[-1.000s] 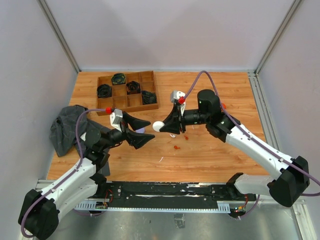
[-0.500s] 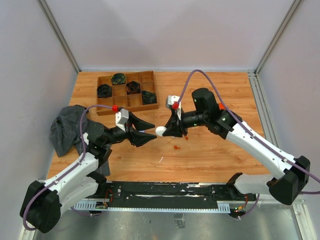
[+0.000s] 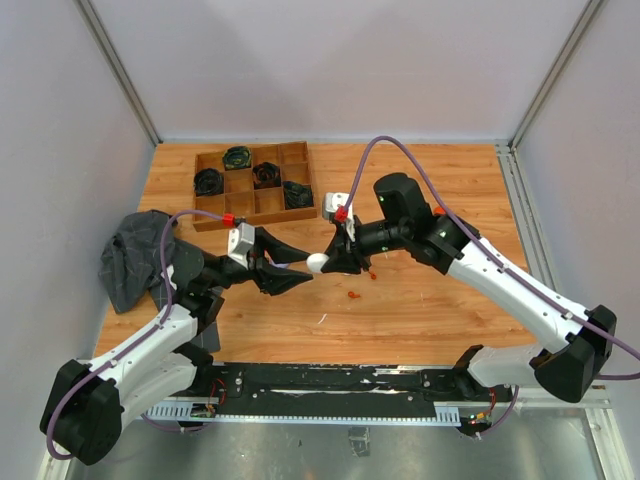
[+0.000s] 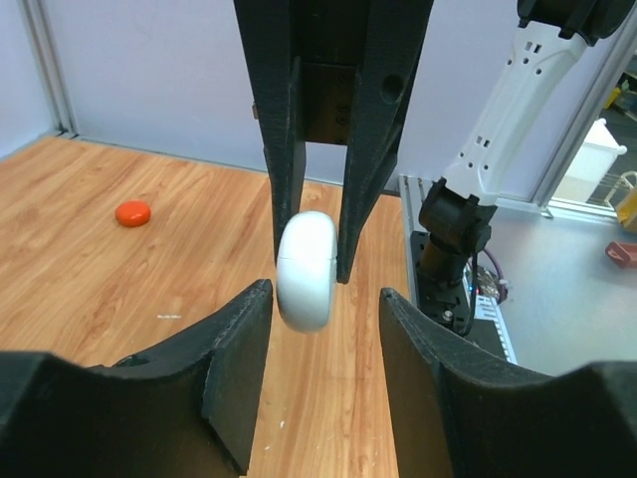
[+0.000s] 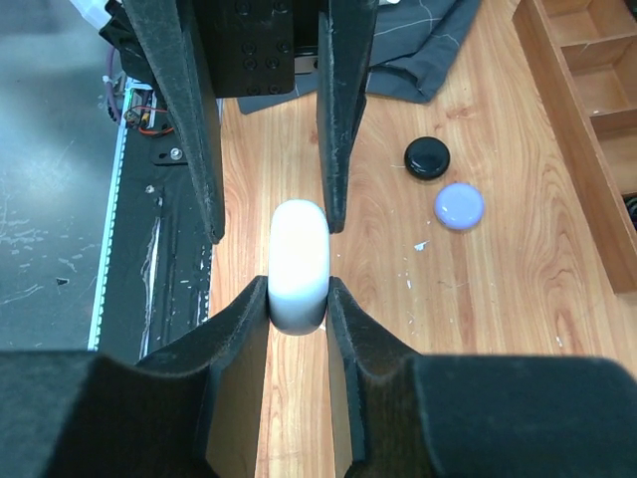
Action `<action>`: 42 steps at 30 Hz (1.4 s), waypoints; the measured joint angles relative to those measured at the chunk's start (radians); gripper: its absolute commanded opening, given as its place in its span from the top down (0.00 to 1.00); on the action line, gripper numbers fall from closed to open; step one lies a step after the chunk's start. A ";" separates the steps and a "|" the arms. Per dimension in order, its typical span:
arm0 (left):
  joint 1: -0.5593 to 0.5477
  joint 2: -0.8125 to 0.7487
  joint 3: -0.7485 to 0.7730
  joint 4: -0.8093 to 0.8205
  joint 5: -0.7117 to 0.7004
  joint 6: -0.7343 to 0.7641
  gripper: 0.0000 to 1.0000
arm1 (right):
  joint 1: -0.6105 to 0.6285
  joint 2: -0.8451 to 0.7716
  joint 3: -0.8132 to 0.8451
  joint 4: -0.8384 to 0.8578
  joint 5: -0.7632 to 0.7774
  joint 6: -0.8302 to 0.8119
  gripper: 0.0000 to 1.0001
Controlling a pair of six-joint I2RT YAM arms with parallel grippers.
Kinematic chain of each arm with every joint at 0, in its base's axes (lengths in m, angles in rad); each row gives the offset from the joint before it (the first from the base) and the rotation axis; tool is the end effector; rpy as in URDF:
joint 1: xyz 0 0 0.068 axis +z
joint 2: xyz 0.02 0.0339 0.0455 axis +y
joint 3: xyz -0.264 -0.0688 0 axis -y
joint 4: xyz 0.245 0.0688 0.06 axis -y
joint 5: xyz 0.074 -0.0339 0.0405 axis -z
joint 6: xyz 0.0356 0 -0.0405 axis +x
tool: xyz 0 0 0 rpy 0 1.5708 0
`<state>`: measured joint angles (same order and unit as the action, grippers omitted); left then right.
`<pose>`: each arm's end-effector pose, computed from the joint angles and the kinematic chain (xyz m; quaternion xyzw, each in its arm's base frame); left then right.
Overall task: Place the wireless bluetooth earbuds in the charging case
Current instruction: Pick up the charging case at the center of the board, then open the charging case.
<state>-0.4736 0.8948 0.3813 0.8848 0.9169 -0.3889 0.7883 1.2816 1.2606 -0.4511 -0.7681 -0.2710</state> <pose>0.1534 -0.1104 0.2861 0.3864 0.4902 -0.5363 0.5680 0.1796 0.2157 0.3761 -0.5683 0.5836 0.4327 0.3863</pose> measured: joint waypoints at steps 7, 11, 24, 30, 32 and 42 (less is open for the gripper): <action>0.000 0.007 0.000 0.005 0.009 -0.005 0.53 | 0.031 0.000 0.007 -0.012 0.018 -0.016 0.99; 0.000 0.020 0.000 0.005 0.013 -0.014 0.61 | 0.043 0.003 0.008 -0.019 0.029 -0.023 0.99; 0.000 0.046 0.000 0.008 0.028 -0.027 0.73 | 0.054 0.011 0.020 -0.035 0.075 -0.032 0.99; 0.000 0.047 0.000 0.011 0.031 -0.027 0.94 | 0.058 0.015 0.027 -0.047 0.086 -0.037 0.92; 0.000 0.047 -0.001 0.011 0.032 -0.026 0.97 | 0.062 0.015 0.028 -0.048 0.092 -0.040 0.78; 0.000 0.034 -0.091 0.090 -0.035 -0.029 1.00 | 0.068 0.013 0.032 -0.019 0.169 -0.049 0.39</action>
<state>-0.4736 0.9287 0.2901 0.9752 0.8822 -0.4175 0.8562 1.2949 1.2926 -0.4706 -0.5995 -0.3199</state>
